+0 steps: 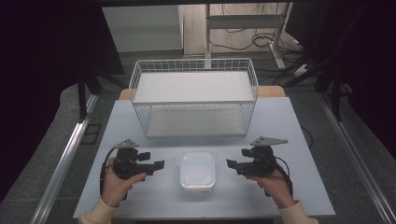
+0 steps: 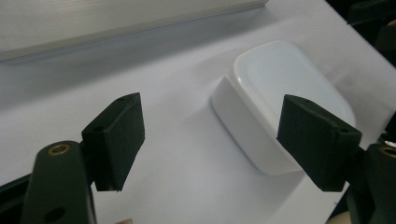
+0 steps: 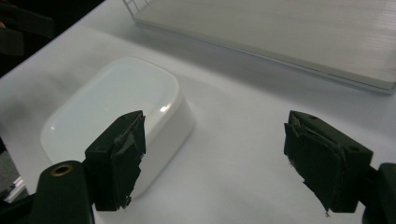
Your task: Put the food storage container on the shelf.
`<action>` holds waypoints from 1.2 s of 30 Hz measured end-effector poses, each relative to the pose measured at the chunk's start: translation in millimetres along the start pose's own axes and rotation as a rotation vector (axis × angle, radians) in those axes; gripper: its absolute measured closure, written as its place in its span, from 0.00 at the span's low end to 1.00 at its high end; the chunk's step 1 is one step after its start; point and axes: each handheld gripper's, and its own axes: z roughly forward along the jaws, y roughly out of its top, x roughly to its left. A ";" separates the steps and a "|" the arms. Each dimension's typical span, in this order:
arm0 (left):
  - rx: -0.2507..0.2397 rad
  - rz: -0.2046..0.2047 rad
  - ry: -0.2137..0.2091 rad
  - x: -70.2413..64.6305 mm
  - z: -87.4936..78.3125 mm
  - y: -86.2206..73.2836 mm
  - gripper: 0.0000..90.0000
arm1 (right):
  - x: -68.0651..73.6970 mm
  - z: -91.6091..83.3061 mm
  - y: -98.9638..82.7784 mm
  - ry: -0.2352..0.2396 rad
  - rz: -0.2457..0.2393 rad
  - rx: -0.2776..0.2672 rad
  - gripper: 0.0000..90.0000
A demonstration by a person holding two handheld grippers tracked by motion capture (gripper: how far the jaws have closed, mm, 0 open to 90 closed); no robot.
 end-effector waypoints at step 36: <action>0.101 -0.180 -0.164 -12.3 56.7 8.2 0.31 | 24.3 53.3 -3.4 0.098 0.151 0.090 0.31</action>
